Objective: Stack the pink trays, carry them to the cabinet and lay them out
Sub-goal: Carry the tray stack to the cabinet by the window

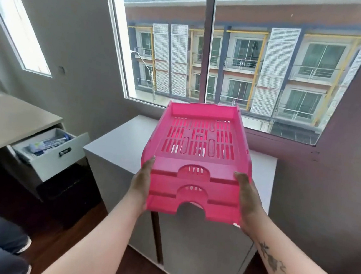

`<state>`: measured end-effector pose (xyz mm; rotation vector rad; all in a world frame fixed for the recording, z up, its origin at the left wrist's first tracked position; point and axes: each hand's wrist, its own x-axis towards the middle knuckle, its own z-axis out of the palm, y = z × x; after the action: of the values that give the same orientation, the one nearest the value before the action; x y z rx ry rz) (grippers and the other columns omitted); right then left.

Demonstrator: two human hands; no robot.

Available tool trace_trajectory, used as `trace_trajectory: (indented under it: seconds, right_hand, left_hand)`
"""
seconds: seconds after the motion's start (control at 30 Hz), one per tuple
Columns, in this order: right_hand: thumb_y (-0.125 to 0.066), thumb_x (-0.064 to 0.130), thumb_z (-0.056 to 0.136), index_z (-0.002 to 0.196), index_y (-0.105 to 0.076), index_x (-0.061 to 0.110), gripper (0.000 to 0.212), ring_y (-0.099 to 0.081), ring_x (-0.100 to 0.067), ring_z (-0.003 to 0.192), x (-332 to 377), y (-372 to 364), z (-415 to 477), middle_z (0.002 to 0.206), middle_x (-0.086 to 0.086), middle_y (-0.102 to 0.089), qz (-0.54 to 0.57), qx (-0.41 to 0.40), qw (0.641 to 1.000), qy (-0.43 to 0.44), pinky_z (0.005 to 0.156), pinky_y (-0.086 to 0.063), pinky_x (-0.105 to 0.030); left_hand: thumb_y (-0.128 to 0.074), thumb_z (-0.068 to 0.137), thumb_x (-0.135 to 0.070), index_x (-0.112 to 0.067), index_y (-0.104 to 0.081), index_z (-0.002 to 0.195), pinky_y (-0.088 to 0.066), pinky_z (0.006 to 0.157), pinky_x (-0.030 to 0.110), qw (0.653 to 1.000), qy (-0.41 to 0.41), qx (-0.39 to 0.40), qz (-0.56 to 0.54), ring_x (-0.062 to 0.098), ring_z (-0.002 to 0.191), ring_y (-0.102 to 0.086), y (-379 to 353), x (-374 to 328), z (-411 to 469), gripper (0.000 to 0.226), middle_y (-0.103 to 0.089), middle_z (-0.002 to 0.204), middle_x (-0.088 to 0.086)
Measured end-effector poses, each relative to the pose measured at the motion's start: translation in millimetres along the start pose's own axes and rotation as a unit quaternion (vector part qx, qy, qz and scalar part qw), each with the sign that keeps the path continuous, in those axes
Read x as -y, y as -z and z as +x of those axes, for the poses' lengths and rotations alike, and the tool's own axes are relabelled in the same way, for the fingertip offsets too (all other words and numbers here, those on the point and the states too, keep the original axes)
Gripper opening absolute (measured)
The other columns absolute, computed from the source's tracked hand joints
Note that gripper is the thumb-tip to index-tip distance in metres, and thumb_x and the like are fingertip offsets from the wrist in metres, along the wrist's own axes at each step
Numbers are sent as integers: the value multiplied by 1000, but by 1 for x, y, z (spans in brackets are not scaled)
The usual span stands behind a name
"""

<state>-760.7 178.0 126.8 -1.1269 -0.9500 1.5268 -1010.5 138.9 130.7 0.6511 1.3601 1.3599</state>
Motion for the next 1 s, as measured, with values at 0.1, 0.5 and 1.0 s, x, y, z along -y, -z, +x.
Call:
trace_trajectory:
  seconds: [0.1, 0.5, 1.0]
  right_hand:
    - [-50, 43, 91, 123, -56, 33, 34, -70, -45, 93, -6, -26, 26, 110, -20, -69, -2, -22, 1000, -10, 73, -54, -69]
    - [-55, 60, 78, 124, -56, 43, 49, -71, -39, 98, -29, -55, 109, 112, -11, -73, -63, -31, 996, -46, 84, -54, -65]
    - [-61, 65, 76, 156, -17, 20, 102, -34, -29, 143, 64, -58, 163, 159, -10, -30, -257, -17, 965, 39, 109, -35, -47]
  left_hand:
    - [-46, 81, -76, -28, -62, 124, -54, 81, 67, 1000, 13, 3, 14, 40, 96, -73, 17, -10, 33, 67, -74, 110, 17]
    - [-53, 74, -75, -29, -58, 128, -56, 84, 62, 996, 70, -28, 40, 39, 101, -70, 32, -18, 124, 71, -72, 113, 15]
    - [-49, 91, -55, -16, -70, 91, -51, 68, 35, 957, -68, -27, 281, 19, 79, -69, 26, -105, 151, 44, -74, 83, -1]
